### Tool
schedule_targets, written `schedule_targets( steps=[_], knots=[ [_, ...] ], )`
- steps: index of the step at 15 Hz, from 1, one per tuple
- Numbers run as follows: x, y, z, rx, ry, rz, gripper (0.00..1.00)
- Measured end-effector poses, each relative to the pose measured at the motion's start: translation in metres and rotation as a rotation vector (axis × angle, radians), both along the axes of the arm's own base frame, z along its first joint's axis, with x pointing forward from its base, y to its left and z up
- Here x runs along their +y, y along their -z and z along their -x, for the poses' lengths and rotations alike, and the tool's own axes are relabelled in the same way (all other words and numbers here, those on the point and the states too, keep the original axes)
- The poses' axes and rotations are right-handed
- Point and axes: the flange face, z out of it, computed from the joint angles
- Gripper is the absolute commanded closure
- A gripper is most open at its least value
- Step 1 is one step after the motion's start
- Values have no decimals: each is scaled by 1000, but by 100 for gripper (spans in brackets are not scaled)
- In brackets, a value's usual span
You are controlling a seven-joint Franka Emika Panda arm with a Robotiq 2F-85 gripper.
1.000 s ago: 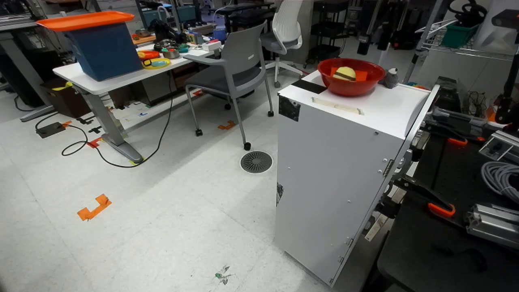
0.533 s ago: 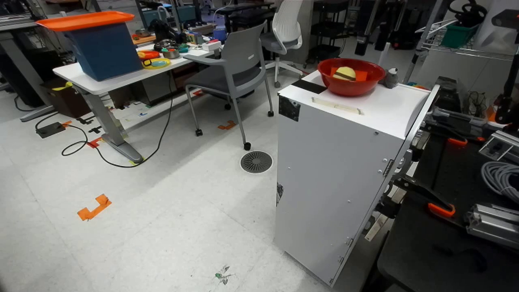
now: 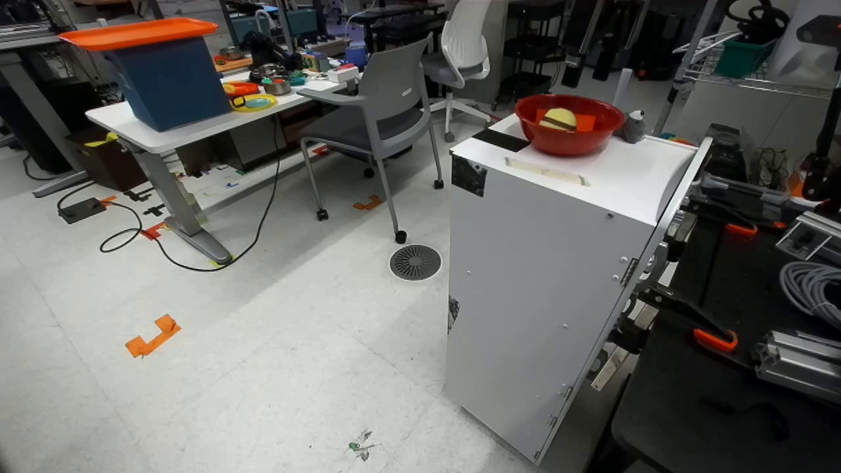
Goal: Remove the yellow plushy from the red bowl and put it on top of the shelf
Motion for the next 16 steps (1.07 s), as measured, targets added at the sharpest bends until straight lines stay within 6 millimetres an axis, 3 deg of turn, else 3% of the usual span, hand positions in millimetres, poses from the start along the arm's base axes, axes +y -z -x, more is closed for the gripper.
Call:
schedule_targets(
  steps=[16],
  knots=[
    [0, 5, 3, 17, 34, -98, 0]
  ],
)
